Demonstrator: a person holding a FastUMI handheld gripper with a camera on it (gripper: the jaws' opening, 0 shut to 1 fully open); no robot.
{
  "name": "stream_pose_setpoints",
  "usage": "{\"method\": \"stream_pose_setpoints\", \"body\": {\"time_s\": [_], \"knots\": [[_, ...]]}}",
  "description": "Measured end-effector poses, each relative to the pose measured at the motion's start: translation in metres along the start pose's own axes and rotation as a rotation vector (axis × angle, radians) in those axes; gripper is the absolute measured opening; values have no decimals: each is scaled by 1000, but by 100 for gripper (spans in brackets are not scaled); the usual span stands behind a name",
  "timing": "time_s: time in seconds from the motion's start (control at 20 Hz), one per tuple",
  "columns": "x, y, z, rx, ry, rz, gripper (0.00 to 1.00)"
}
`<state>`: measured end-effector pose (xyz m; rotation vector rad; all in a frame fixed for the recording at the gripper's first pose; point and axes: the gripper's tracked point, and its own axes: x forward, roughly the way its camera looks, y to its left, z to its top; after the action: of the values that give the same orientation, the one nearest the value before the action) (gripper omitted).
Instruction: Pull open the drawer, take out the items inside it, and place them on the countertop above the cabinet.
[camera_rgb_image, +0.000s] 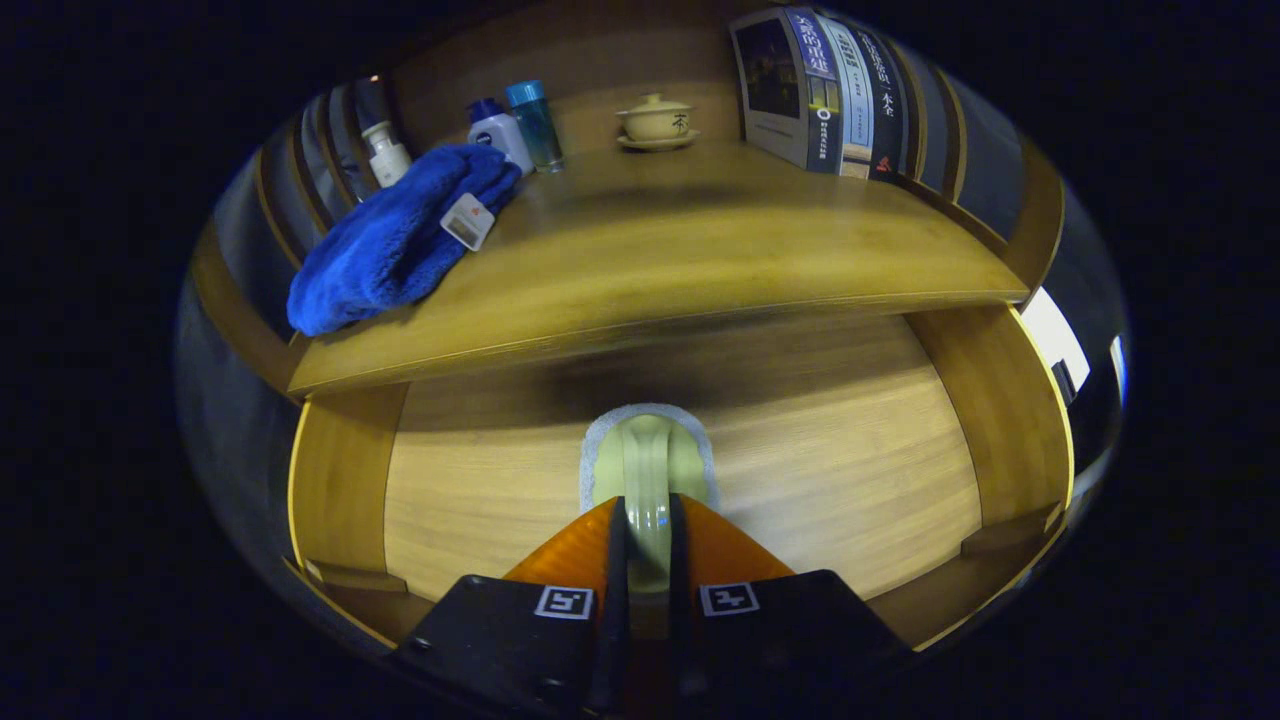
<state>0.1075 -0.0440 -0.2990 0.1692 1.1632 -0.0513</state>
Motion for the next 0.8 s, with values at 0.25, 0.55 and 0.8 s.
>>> {"method": "stream_pose_setpoints", "body": {"time_s": [0.25,0.55,0.8], "knots": [[-47,8,1,-14,-71,54,25],[-112,11,51,-56,-252,83,25],[-139,17,140,-96,-467,99,25]]}}
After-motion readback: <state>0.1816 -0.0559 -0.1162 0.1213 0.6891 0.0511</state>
